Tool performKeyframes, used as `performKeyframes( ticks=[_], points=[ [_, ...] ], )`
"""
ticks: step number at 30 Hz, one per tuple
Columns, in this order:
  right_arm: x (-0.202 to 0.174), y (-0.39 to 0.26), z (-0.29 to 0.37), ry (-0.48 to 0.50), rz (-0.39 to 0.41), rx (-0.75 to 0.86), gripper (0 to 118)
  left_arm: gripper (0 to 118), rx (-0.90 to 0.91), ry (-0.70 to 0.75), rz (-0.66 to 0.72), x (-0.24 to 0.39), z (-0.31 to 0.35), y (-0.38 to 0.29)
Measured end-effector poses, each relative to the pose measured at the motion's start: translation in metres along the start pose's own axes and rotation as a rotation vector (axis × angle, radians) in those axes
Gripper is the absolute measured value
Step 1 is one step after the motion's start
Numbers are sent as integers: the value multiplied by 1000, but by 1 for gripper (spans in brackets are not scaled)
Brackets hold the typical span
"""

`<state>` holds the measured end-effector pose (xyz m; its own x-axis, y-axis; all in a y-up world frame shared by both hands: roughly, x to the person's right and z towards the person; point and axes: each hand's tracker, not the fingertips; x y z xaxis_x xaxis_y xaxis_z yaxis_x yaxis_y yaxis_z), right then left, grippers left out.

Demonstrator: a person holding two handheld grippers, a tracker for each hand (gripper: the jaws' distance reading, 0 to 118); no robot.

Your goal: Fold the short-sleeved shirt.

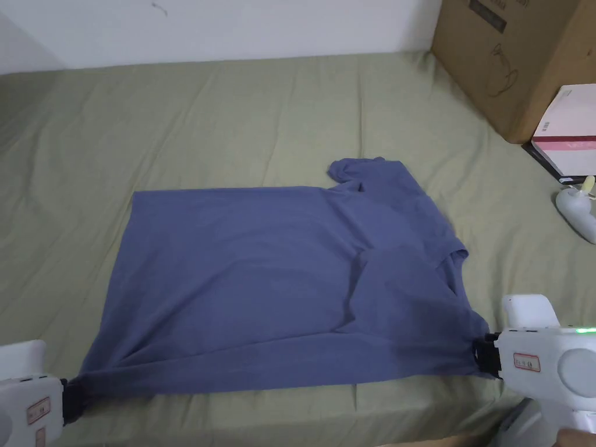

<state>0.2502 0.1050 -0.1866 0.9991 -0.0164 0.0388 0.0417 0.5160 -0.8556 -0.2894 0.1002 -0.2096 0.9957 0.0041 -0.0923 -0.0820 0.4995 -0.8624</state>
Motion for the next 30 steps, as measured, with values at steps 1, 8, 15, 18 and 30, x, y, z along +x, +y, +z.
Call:
performKeyframes(
  ticks=[1, 8, 15, 18, 30],
  points=[
    [-2, -1, 1, -39, 20, 6, 0, 2, 1, -1, 1, -1, 1, 0],
    [15, 19, 15, 44, -143, 38, 0, 2, 10, -4, 0, -1, 11, 21],
    [10, 80, 16, -13, -83, 107, 0, 3, 99, -5, -30, 12, 6, 111],
    [13, 106, -10, -41, -72, 106, 0, 3, 78, 25, -59, 20, -16, 147],
    [21, 120, -24, -2, -175, 52, 67, 74, 84, 75, -76, 31, -35, 153]
  ],
)
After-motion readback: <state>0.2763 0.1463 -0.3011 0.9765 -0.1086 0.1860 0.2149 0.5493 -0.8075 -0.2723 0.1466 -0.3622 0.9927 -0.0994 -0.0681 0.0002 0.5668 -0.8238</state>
